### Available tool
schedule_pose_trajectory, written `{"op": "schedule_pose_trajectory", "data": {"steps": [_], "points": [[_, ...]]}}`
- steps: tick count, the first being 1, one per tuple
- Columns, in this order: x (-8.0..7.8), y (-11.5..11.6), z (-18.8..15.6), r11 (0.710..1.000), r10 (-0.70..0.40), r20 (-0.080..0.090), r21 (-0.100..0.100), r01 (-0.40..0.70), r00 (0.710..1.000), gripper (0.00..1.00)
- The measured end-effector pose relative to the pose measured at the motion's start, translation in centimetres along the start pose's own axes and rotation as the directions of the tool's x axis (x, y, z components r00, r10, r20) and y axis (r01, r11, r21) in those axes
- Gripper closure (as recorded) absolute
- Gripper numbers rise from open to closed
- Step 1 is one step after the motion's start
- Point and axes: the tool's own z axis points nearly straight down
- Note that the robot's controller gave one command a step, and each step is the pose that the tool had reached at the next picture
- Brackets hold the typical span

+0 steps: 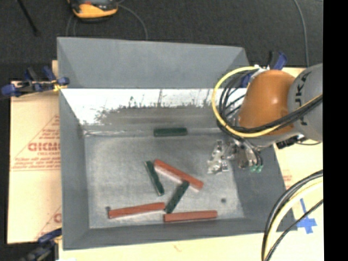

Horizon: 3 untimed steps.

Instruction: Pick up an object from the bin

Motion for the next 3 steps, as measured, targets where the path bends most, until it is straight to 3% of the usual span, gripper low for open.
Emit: {"op": "schedule_pose_trajectory", "data": {"steps": [1,2,3], "points": [[-3.7,0.4,5.6,0.999,0.032,0.010,0.000,-0.032,0.999,0.00],[-3.6,0.4,5.6,1.000,0.031,0.014,0.002,-0.031,0.999,0.00],[-1.0,2.5,5.2,1.000,-0.020,0.016,0.008,0.020,1.000,0.00]]}}
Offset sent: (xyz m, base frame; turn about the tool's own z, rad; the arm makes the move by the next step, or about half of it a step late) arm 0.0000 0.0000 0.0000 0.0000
